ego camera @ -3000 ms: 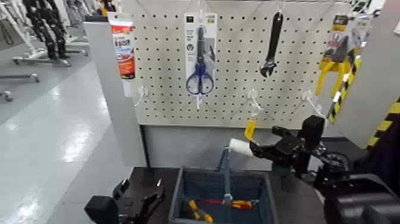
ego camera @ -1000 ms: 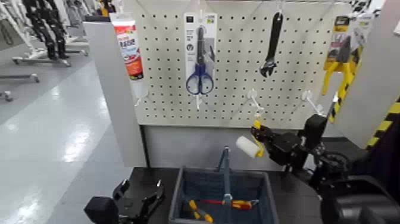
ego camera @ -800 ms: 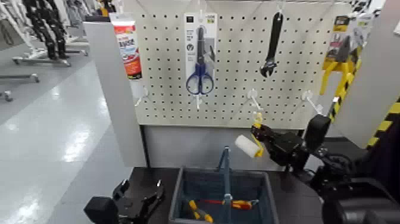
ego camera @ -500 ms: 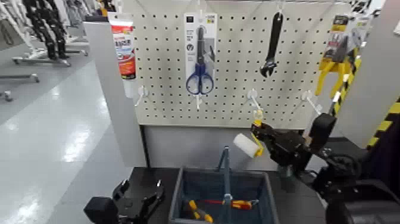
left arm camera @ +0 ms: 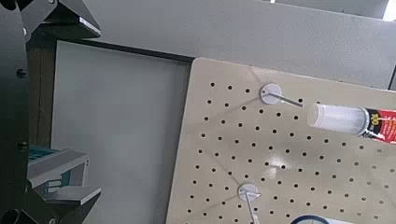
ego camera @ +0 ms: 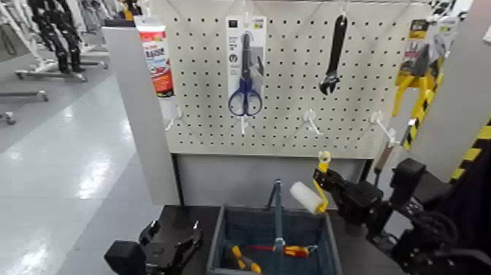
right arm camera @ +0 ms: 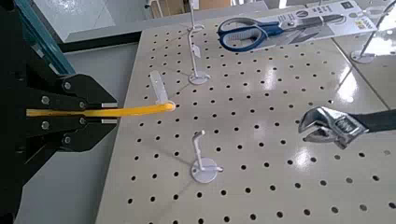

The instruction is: Put the yellow roller into the crate.

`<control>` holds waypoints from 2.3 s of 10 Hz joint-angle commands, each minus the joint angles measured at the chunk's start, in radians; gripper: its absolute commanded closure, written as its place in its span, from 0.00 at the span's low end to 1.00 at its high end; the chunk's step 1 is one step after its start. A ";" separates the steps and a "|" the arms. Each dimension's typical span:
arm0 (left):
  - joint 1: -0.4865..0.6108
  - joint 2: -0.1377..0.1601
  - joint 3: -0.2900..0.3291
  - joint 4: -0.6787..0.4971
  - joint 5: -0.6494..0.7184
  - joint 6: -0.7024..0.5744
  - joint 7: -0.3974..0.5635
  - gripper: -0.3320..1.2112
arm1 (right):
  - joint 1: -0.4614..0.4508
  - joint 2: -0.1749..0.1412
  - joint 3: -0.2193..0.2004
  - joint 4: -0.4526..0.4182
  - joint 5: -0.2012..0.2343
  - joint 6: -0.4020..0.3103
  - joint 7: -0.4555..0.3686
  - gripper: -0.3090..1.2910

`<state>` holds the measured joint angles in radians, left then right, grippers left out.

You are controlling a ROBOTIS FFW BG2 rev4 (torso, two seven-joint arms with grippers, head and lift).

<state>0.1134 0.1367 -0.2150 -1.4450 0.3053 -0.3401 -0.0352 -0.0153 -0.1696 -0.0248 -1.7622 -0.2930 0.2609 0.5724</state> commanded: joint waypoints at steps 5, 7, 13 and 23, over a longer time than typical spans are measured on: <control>-0.006 0.004 -0.007 0.002 0.000 0.004 -0.002 0.29 | 0.031 0.030 0.023 0.118 -0.118 0.021 -0.005 0.99; -0.006 0.004 -0.007 0.002 0.002 0.004 -0.002 0.29 | 0.024 0.033 0.049 0.152 -0.152 0.043 -0.011 0.99; -0.001 -0.002 -0.001 0.002 0.003 0.003 0.000 0.29 | 0.000 0.032 0.072 0.188 -0.189 0.149 0.024 0.72; 0.009 -0.005 0.006 -0.005 0.005 0.001 0.001 0.29 | 0.135 0.064 -0.004 0.017 -0.011 0.032 -0.132 0.27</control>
<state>0.1210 0.1319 -0.2089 -1.4486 0.3100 -0.3388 -0.0337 0.1041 -0.1078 -0.0270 -1.7304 -0.3138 0.2987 0.4403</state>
